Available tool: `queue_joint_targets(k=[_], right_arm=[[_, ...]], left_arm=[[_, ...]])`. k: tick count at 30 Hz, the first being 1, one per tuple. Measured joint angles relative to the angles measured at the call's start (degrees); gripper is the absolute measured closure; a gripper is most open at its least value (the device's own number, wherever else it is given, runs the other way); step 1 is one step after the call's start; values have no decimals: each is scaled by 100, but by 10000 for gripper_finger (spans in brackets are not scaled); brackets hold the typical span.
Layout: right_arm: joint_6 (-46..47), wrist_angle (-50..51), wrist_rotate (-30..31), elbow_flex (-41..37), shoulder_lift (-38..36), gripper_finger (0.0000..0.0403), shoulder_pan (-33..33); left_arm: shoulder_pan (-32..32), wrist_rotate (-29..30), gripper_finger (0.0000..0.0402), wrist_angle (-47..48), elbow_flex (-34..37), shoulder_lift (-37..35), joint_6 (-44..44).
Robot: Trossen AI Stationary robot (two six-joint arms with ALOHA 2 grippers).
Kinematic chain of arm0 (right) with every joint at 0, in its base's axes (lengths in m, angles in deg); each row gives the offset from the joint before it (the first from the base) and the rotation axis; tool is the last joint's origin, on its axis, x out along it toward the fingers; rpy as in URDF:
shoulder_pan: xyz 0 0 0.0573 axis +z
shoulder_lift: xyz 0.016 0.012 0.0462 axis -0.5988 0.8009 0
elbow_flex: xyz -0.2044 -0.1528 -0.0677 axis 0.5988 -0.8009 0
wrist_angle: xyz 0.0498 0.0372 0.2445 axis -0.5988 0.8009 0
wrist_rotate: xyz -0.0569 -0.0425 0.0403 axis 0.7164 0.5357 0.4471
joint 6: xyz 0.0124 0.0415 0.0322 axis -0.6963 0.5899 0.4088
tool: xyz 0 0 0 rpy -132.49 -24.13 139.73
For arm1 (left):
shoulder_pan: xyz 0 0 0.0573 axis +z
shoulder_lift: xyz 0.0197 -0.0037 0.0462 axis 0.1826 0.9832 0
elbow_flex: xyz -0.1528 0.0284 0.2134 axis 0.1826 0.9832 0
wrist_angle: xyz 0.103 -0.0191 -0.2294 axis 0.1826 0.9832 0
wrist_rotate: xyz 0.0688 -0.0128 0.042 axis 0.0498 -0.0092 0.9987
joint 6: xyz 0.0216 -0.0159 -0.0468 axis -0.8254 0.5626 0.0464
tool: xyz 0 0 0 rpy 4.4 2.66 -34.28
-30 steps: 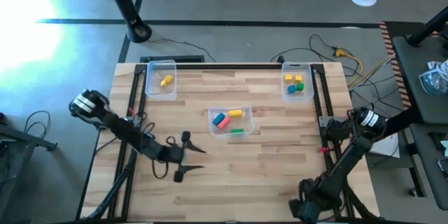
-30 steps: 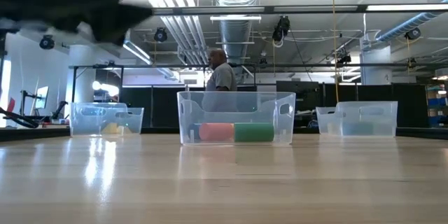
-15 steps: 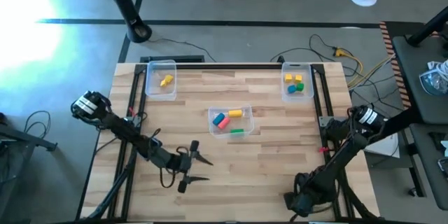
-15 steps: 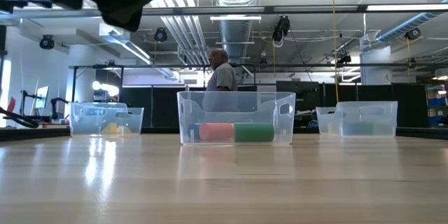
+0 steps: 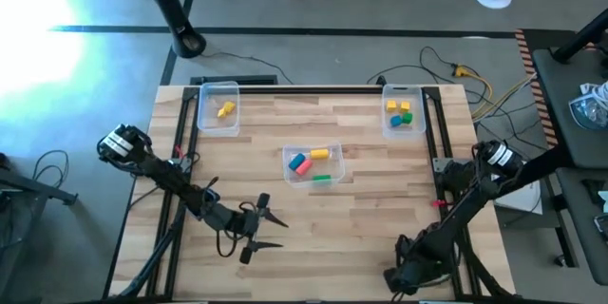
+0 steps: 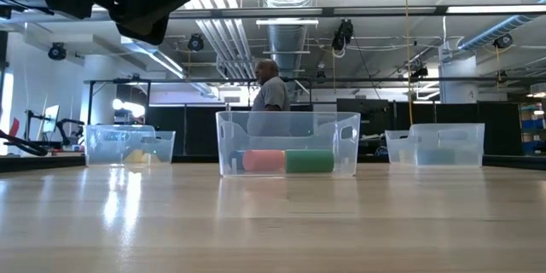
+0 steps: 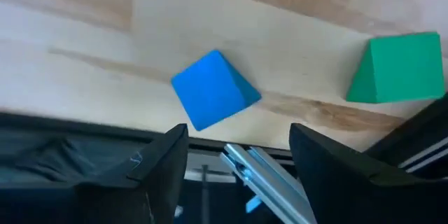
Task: Sort blocks by size
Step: Put the blue triangle block into the left transparent bin
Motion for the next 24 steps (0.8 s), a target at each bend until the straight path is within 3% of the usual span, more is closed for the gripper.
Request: queue_joint_targets(k=[9,14,19,24], right_arm=[[-1757,453,637,518,9,118,-52],[-1944,831,702,549,20,98,35],[-2132,807,555,763,431,106,-15],[-2701,1410,155,1254,1009,112,0]], left_arm=[[0,-1,167,-4,0,0,3],[-2,-1,167,44,8,0,10],[0,-1,167,116,13,0,86],[-1,-1,167,122,13,0,79]])
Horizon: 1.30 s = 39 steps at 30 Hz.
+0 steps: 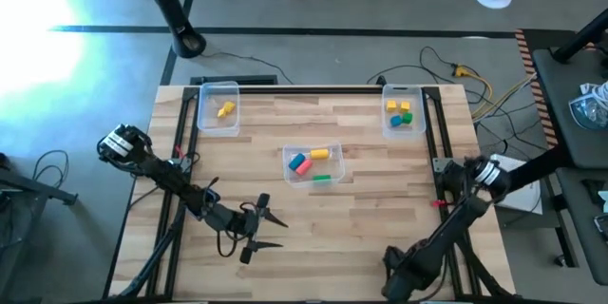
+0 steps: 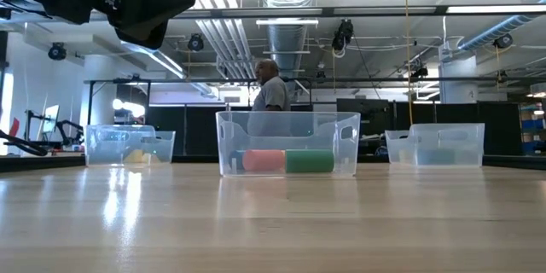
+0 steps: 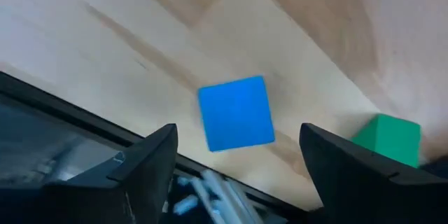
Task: Sort blocks by size
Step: Put the blue triangle block into the left transparent bin
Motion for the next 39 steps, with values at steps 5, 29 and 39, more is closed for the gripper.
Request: queue_joint_targets(k=[5,29,39], right_arm=[[-458,257,-213,336,412,116,-4],[-1454,1128,588,1198,719,277,-300],[-2871,491,3486,2471,624,274,-1199]], left_arm=[[-2,0,167,1,0,-2,-13],[-12,134,167,-335,446,-4,-638],[-28,-107,159,-977,429,166,-2019]])
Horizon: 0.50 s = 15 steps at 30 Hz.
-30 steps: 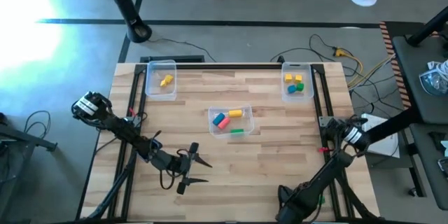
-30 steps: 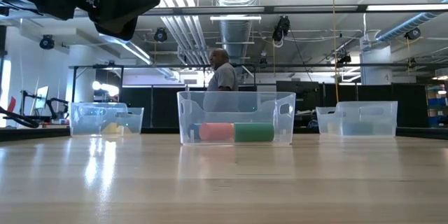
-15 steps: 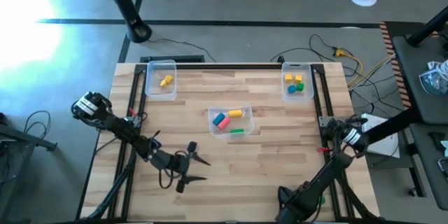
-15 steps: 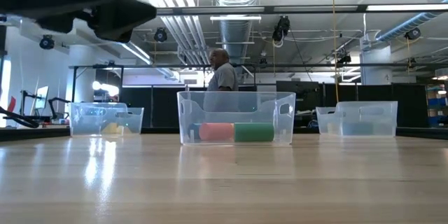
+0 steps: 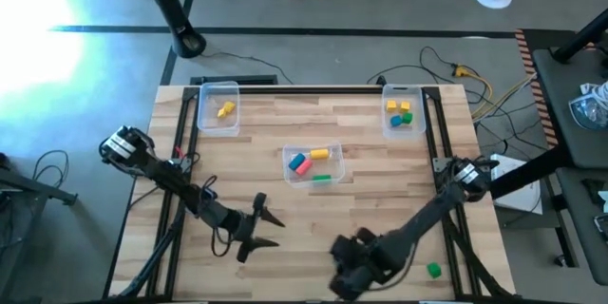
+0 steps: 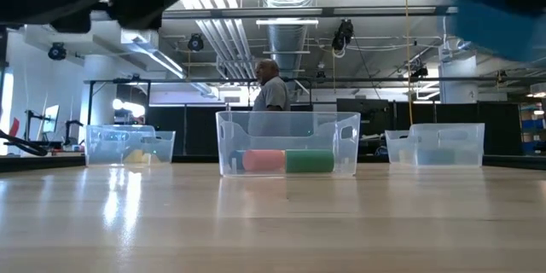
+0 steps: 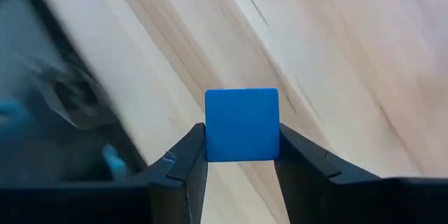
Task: Sort blocks by size
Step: Put the blue triangle block into the left transparent bin
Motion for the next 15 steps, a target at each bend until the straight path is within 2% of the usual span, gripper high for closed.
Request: queue_joint_targets(k=[6,11,15], right_arm=[[-1025,-1235,589,321,0,273,-564],[-1916,-1549,1006,941,-4,274,-740],[-2514,-1541,1468,1456,-4,273,-724]], left_arm=[[-50,155,130,267,-665,238,-1560],[-382,1596,108,522,-1169,233,-2694],[-711,2262,104,770,-1612,216,-3791]])
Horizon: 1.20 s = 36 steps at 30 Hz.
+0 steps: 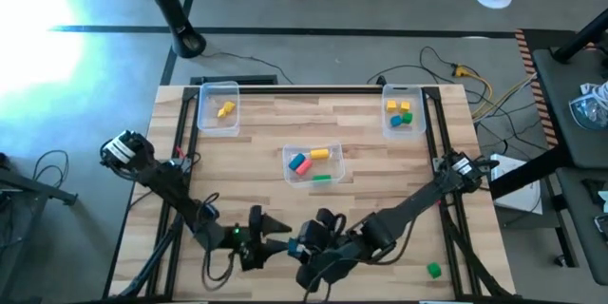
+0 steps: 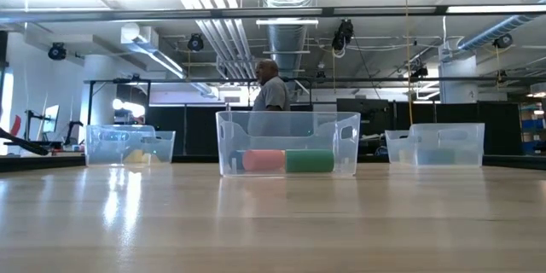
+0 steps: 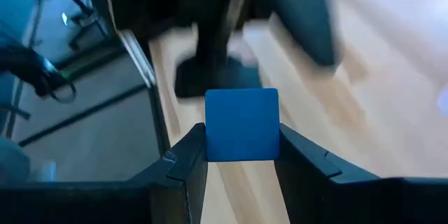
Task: Sort blocks by size
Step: Put the blue triangle block into the left transparent bin
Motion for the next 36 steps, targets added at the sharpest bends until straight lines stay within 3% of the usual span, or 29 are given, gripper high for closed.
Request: queue_joint_targets(k=[7,15,24,36], right_arm=[[-885,-403,416,504,-7,273,126],[-1185,-509,349,539,-4,272,190],[-1327,-665,338,541,-4,272,288],[-1375,-758,338,539,-4,271,320]], left_arm=[[-274,717,103,-7,-581,0,-1106],[-385,817,103,12,-1211,-2,-1946],[-648,875,119,1365,-1700,-9,-1721],[-638,907,186,1389,-1723,-9,-1707]])
